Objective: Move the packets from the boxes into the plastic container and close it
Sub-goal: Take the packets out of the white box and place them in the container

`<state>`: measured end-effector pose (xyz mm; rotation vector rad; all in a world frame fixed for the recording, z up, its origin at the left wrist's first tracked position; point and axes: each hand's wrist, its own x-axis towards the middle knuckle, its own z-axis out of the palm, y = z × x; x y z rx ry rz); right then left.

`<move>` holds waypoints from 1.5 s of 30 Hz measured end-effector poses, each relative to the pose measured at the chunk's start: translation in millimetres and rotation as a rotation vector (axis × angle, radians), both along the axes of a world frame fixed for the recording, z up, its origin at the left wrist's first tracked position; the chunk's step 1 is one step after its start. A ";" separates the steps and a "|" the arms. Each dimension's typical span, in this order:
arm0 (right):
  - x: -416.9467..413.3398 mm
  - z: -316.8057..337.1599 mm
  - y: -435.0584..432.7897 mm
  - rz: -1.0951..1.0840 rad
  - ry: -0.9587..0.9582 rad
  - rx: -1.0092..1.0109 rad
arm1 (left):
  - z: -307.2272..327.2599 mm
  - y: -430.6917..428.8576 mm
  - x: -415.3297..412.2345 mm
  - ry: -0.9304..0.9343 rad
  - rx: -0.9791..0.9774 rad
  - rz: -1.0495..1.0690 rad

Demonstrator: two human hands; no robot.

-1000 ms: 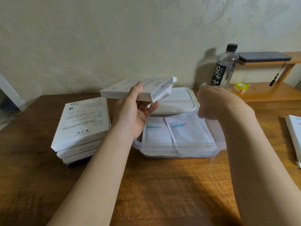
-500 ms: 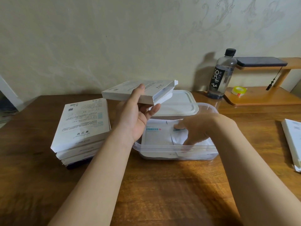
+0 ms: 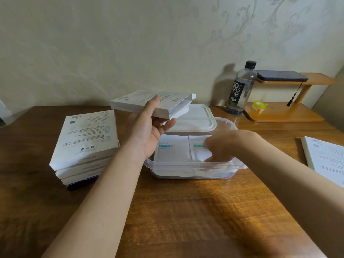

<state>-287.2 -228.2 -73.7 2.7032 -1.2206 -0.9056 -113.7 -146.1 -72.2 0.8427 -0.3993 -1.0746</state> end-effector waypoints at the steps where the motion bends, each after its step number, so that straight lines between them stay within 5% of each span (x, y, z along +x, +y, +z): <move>1: -1.2 5.1 -1.3 -0.005 -0.012 0.023 | 0.0 0.0 -0.2 -0.003 0.002 0.003; 11: -1.8 6.2 -16.5 0.047 -0.085 0.167 | 1.6 0.1 -1.9 -0.004 -0.005 0.002; 21: -3.9 -12.0 -12.6 0.157 -0.061 -0.005 | -0.1 0.0 -1.7 -0.030 0.002 0.006; 45: -7.6 16.2 -12.6 0.090 0.083 0.074 | -0.1 -1.5 -2.2 -0.068 -0.004 -0.011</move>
